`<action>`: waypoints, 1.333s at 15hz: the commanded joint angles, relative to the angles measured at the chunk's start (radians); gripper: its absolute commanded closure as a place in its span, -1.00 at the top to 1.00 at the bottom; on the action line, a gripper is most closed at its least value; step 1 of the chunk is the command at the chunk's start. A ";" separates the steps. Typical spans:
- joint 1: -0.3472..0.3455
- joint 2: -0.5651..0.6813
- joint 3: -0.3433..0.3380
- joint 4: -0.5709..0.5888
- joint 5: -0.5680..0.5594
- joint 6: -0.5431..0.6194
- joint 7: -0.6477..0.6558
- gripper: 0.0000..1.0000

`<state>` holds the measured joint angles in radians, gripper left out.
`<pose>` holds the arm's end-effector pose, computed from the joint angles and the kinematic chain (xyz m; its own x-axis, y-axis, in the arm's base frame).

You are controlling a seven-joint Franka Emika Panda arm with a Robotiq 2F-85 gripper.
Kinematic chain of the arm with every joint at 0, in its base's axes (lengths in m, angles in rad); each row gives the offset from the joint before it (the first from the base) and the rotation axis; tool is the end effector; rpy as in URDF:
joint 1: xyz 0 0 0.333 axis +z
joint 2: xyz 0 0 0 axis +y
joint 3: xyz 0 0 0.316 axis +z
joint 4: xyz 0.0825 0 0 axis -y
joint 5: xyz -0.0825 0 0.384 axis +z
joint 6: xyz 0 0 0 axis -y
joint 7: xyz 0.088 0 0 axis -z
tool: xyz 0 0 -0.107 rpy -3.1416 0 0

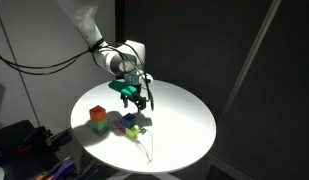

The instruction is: Remove the blue block from the mulberry block top and stack it on the orange block

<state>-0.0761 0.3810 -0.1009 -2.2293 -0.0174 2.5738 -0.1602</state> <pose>0.5354 -0.0967 0.1973 0.9991 0.0037 -0.0423 0.0054 -0.9992 0.0401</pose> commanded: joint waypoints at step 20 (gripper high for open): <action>0.005 0.070 0.003 0.008 -0.041 0.027 0.044 1.00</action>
<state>-0.0678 0.4412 -0.1009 -2.2292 -0.0311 2.5867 -0.1425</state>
